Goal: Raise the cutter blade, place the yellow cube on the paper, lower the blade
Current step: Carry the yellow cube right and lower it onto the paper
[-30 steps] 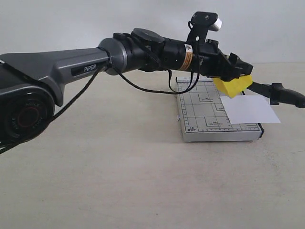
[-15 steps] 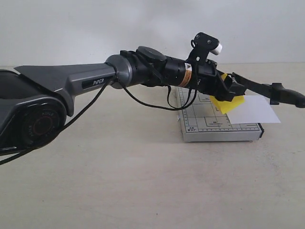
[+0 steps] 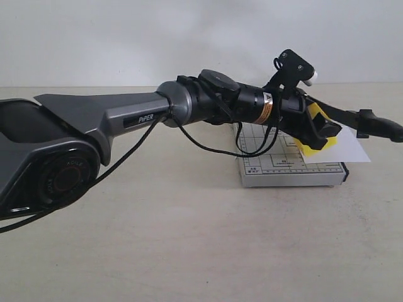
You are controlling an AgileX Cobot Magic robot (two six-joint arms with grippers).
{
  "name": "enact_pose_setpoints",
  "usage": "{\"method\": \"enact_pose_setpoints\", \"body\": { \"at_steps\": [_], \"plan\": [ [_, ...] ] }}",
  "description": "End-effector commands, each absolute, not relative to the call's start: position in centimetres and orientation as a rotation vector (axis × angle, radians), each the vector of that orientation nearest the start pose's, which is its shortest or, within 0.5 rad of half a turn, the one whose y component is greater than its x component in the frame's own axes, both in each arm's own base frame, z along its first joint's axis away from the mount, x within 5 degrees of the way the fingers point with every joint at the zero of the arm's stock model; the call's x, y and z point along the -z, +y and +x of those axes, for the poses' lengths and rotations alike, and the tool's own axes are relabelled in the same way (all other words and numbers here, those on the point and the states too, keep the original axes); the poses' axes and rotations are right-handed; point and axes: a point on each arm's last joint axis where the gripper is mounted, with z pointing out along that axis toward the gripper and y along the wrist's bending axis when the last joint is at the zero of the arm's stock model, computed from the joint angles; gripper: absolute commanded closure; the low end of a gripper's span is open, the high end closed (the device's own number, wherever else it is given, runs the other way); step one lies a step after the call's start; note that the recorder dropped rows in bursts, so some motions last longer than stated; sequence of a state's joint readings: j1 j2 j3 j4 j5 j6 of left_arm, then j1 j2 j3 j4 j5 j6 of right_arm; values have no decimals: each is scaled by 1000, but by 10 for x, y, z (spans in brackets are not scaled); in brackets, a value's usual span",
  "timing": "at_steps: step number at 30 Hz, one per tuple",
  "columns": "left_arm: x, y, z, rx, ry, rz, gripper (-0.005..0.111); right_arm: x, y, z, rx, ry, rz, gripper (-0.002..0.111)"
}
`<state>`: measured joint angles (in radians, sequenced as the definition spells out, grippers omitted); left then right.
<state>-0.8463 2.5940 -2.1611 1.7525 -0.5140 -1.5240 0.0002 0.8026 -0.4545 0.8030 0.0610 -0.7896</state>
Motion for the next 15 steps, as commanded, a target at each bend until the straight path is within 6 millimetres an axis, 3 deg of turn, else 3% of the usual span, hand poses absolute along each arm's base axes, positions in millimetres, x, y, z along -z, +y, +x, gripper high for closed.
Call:
{"method": "enact_pose_setpoints", "body": {
  "at_steps": [1, 4, 6, 9, 12, 15],
  "plan": [
    [-143, -461, 350, 872, 1554, 1342, 102, -285, 4, 166, -49, 1862, -14, 108],
    [-143, -461, 350, 855, 1529, 1364, 97, -285, 4, 166, -49, 1862, -14, 108],
    [-143, -462, 348, 871, 1524, 1375, 83, -285, 4, 166, -49, 1862, -14, 108],
    [-137, -460, 347, 872, 1542, 1382, 52, -285, 4, 166, -49, 1862, -14, 108],
    [-135, -460, 348, 860, 1553, 1376, 37, -285, 4, 166, -49, 1862, -14, 108],
    [-135, -459, 352, 813, 1567, 1342, 30, -285, 4, 166, -49, 1862, -14, 108]
  ]
}}
